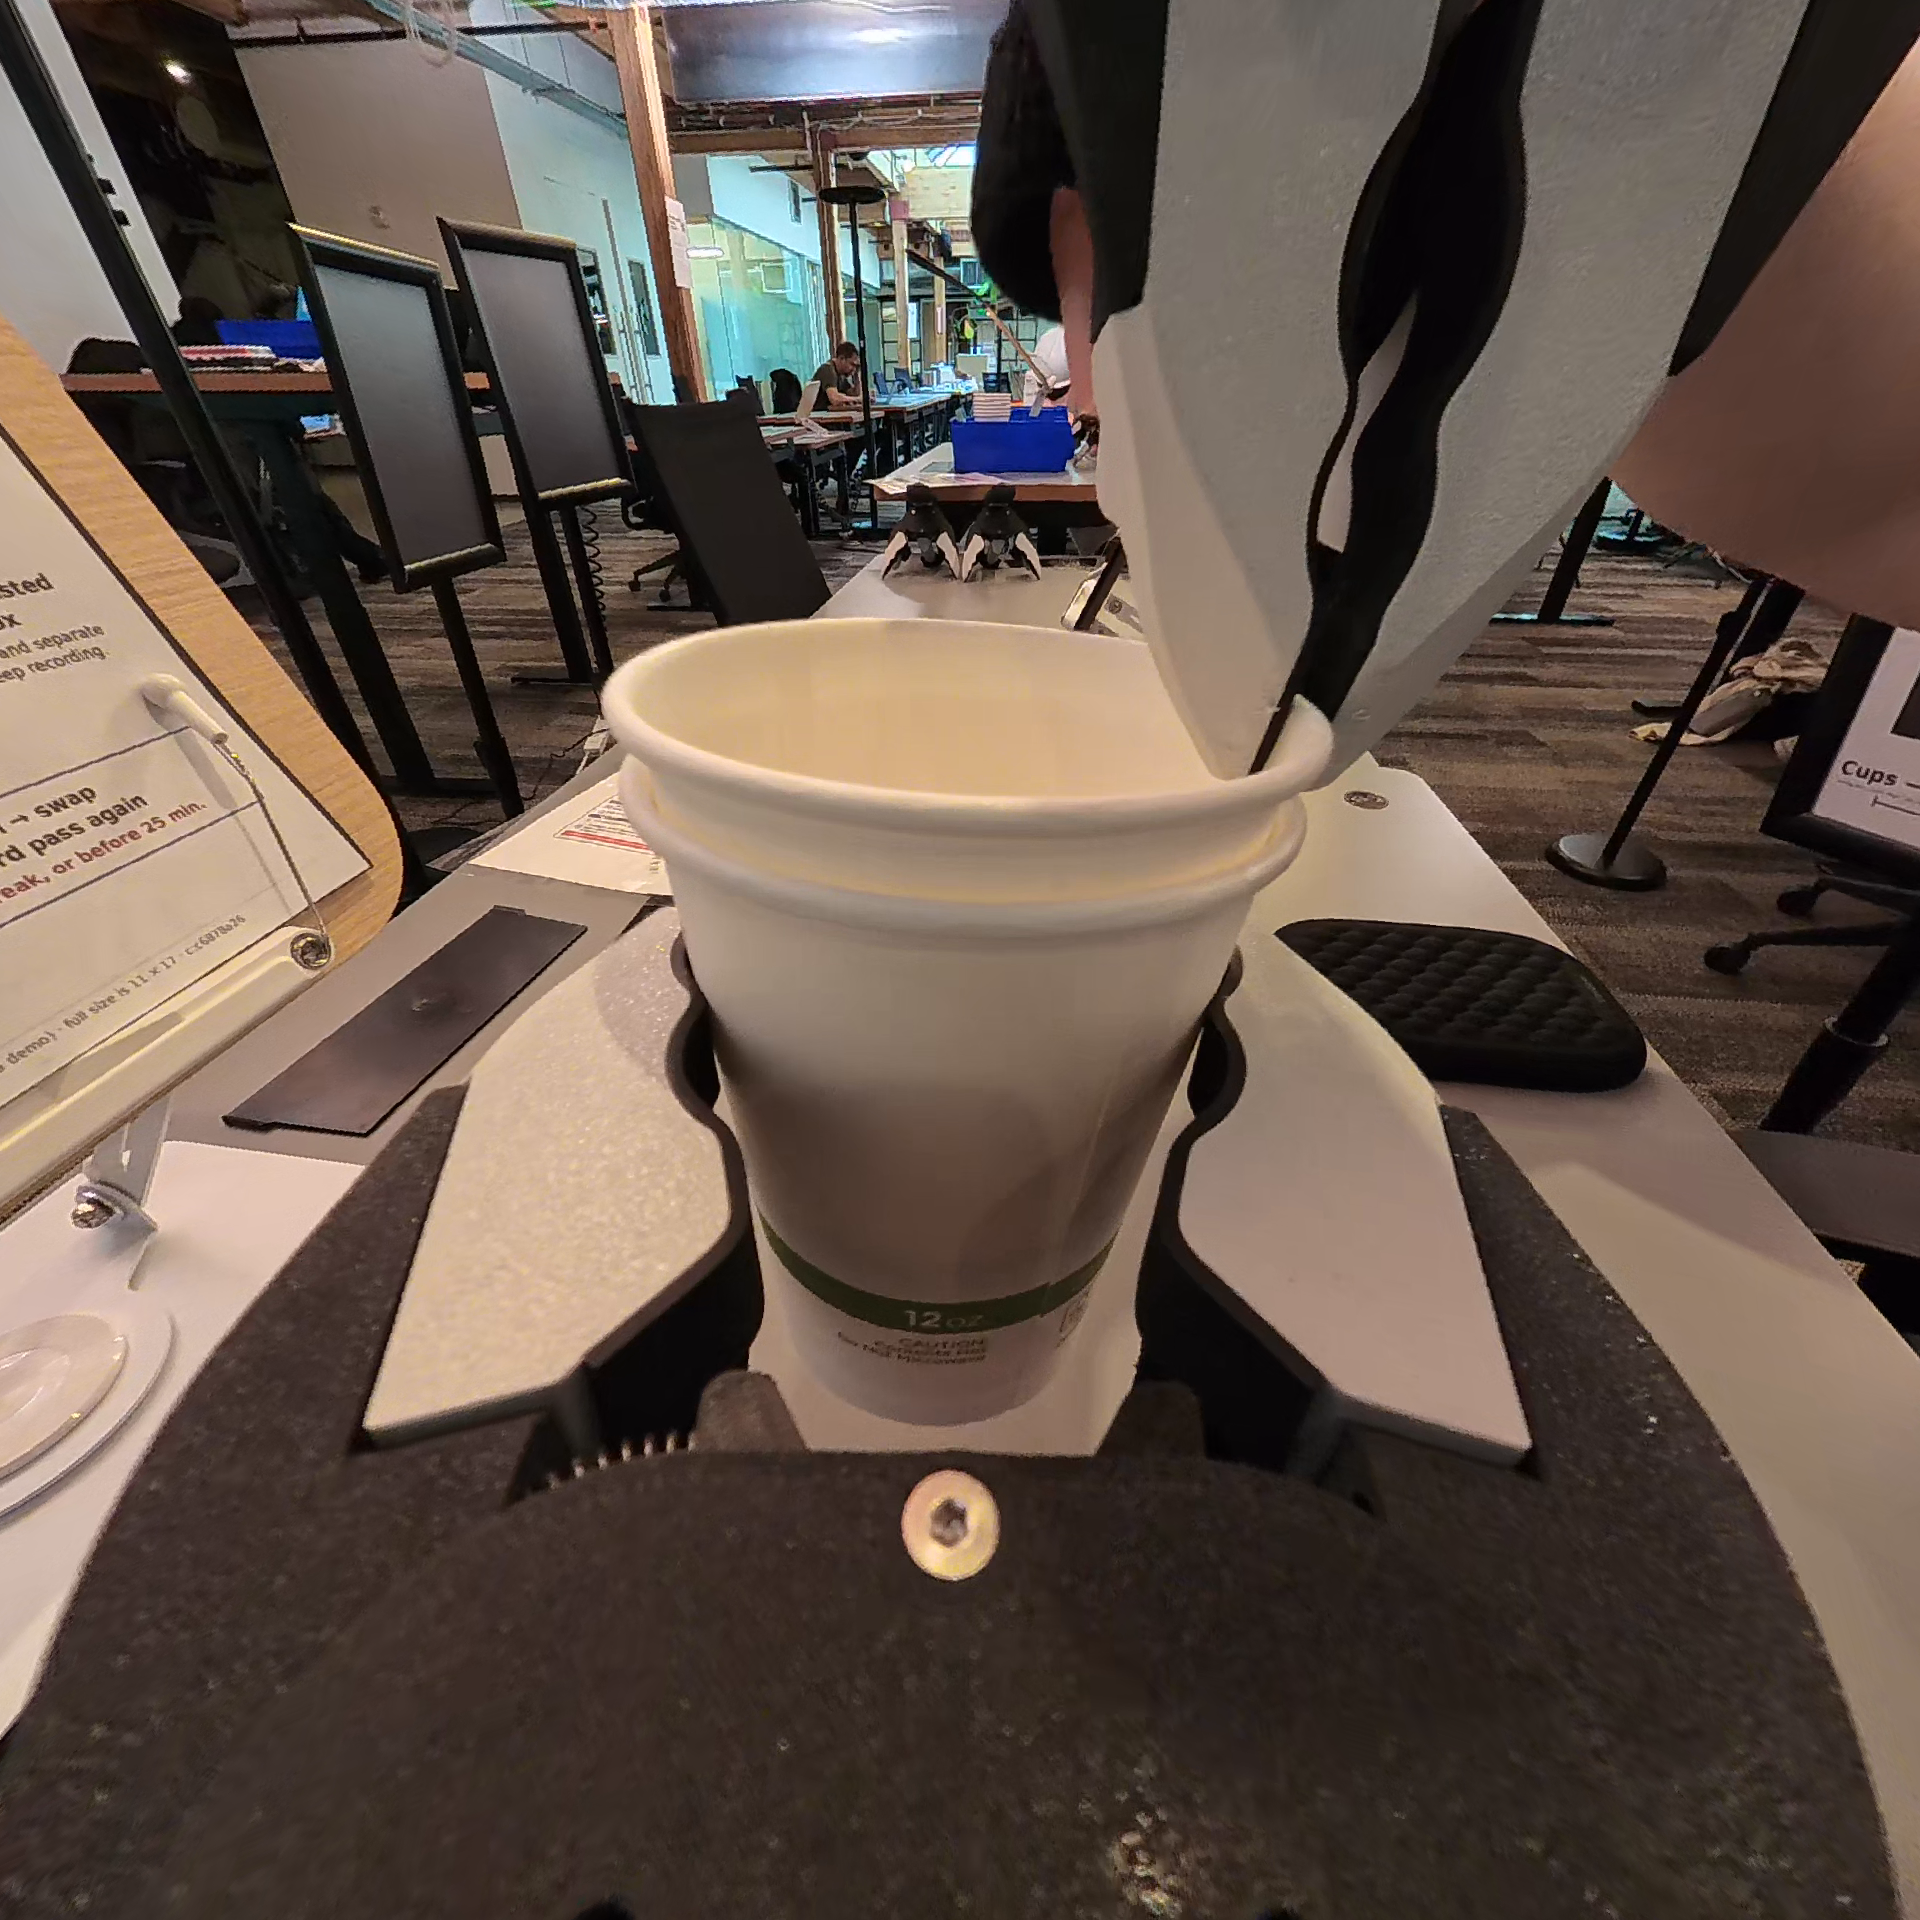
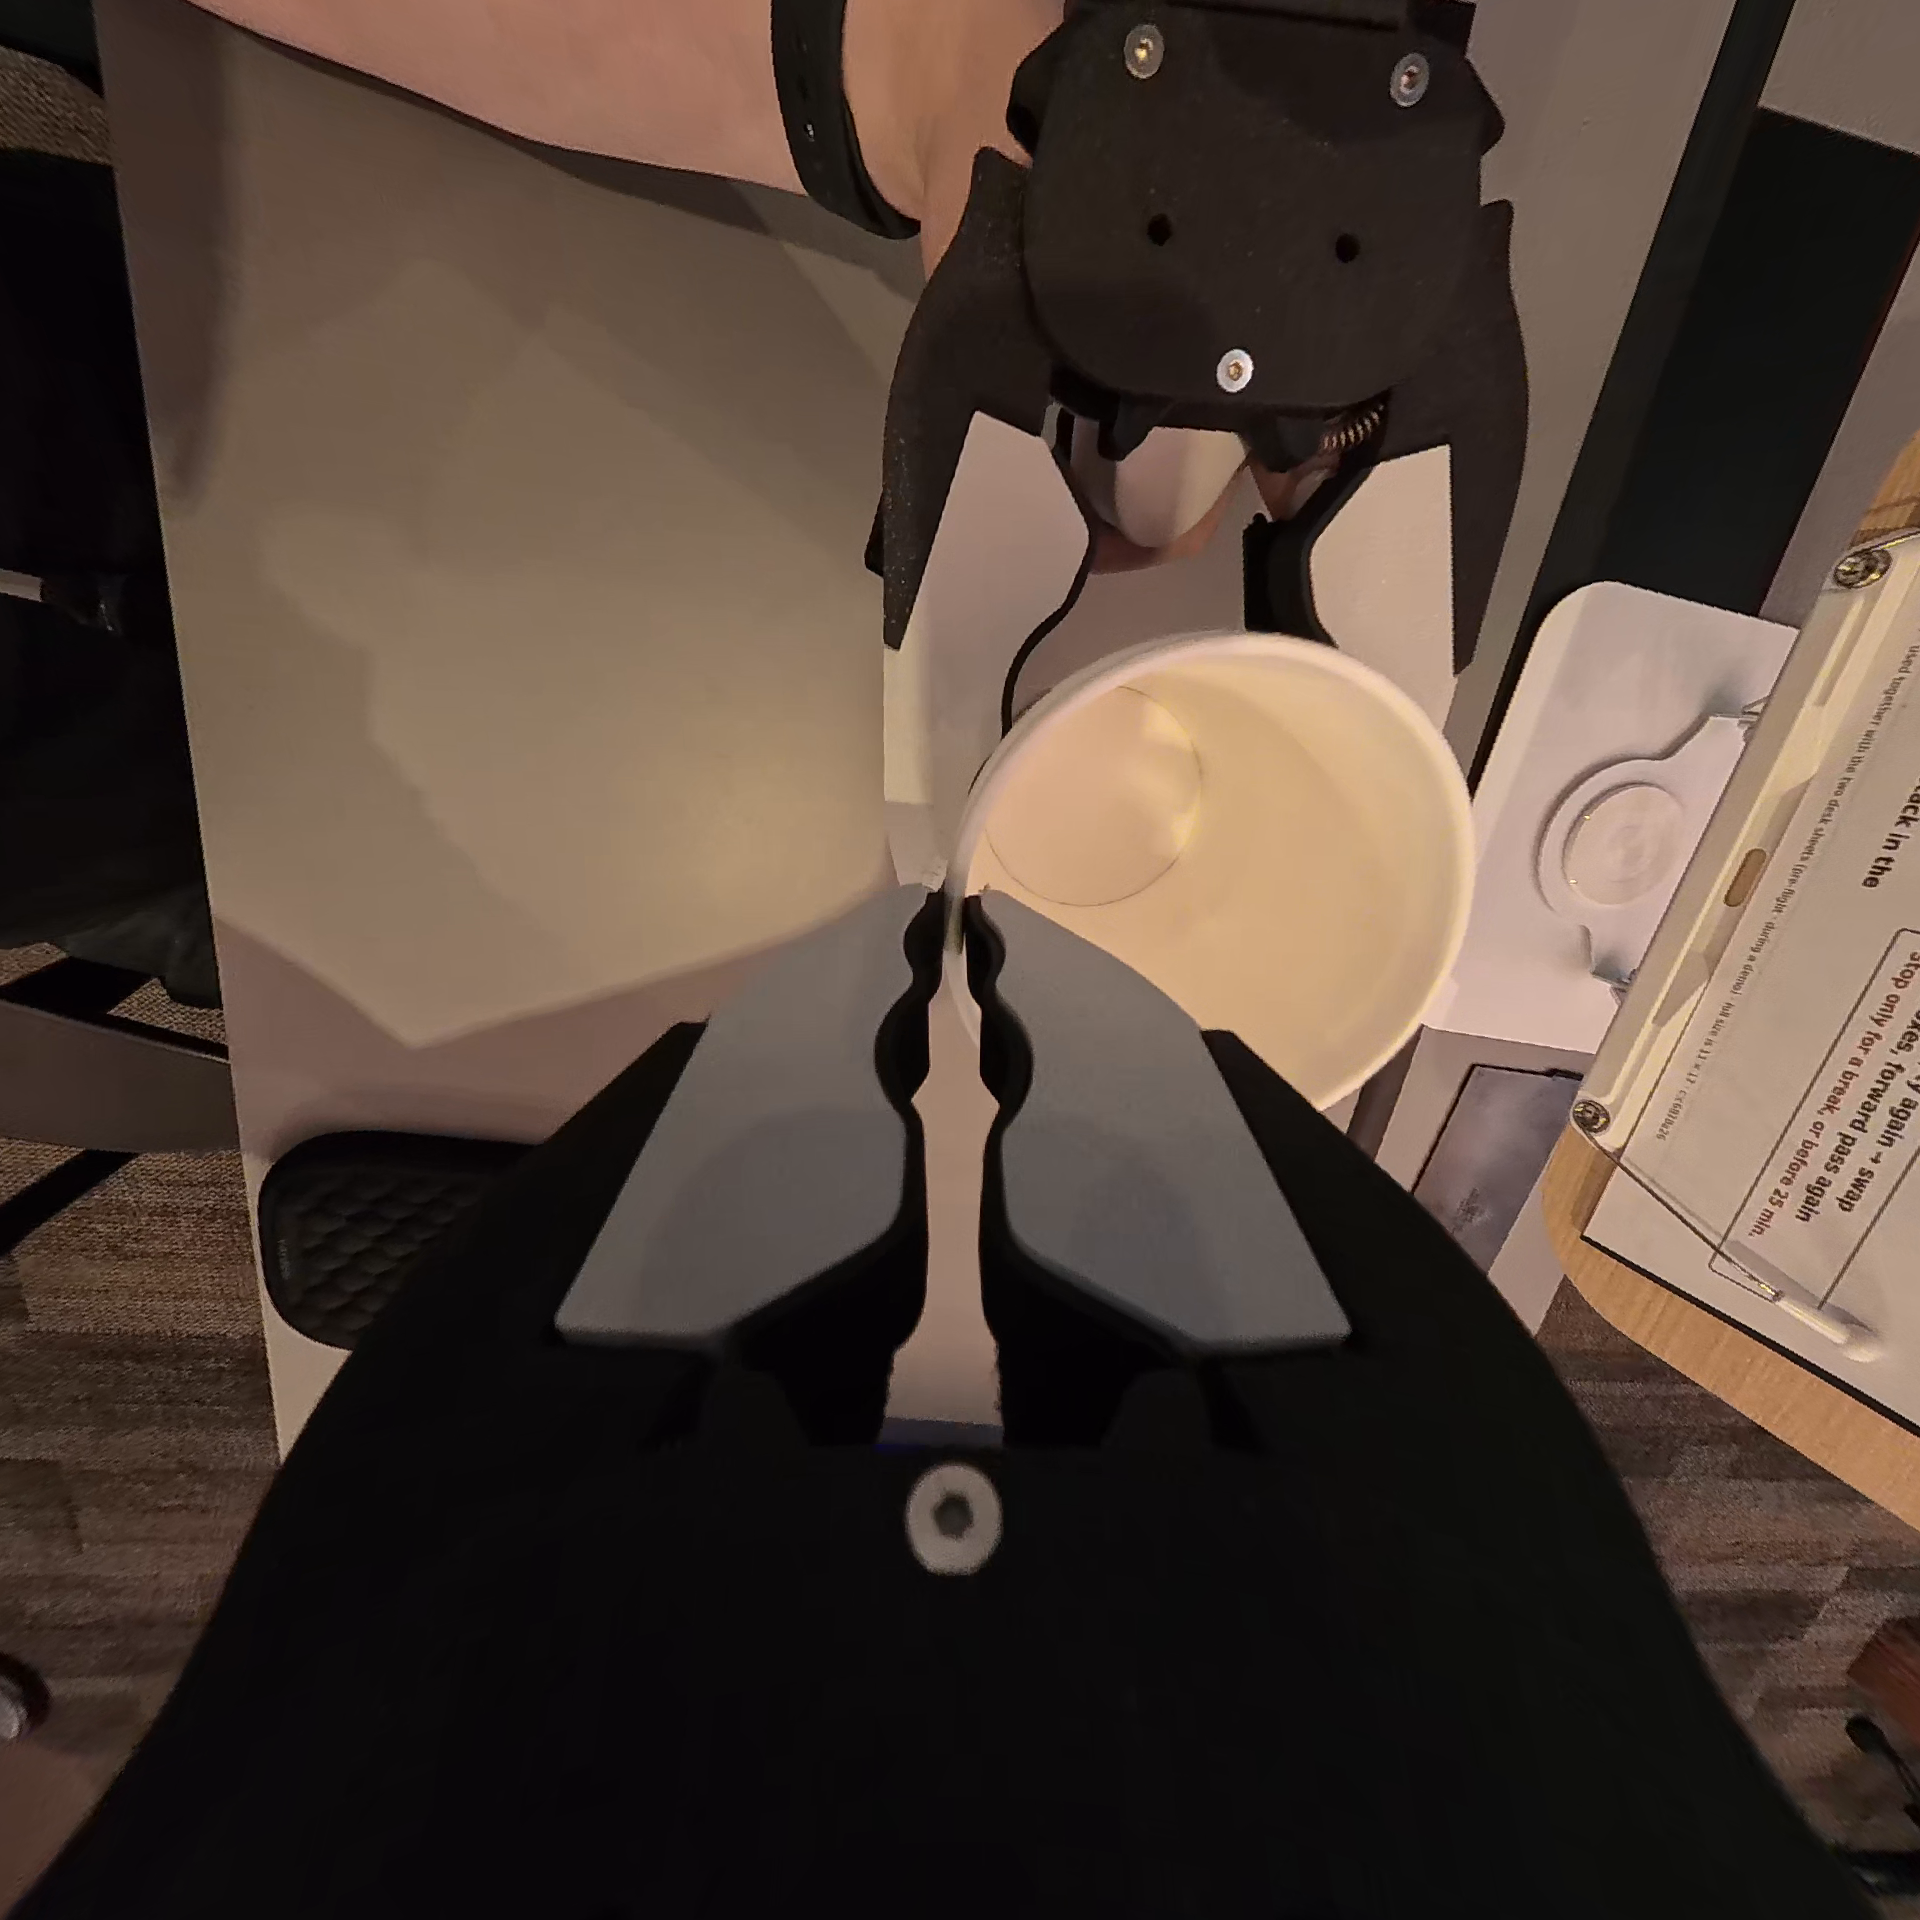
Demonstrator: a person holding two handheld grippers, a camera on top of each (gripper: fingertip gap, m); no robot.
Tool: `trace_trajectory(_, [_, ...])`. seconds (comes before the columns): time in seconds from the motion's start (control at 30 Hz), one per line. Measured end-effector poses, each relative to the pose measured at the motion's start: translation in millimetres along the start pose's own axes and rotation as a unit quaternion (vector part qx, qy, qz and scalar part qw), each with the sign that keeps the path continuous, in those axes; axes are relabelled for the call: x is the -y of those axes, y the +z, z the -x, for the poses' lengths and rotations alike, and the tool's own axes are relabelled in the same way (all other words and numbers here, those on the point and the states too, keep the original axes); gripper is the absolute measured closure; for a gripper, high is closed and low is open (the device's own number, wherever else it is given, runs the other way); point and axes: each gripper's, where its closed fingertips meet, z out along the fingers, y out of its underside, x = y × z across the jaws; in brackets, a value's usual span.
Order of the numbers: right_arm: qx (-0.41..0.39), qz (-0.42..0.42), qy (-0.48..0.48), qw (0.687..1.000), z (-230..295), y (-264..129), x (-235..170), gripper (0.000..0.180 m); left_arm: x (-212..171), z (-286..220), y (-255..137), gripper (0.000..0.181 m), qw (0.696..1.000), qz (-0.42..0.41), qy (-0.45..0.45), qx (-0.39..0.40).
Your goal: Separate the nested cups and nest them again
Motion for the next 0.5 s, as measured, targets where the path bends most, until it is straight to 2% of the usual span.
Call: trace_trajectory(0.5, [-0.002, 0.013, -0.007, 1.0, -1.3, -6.0, 6.1, 0.176, 7.6, 0.1, -4.3, 0.09, 1.0, -0.013, -0.003, 0.001])
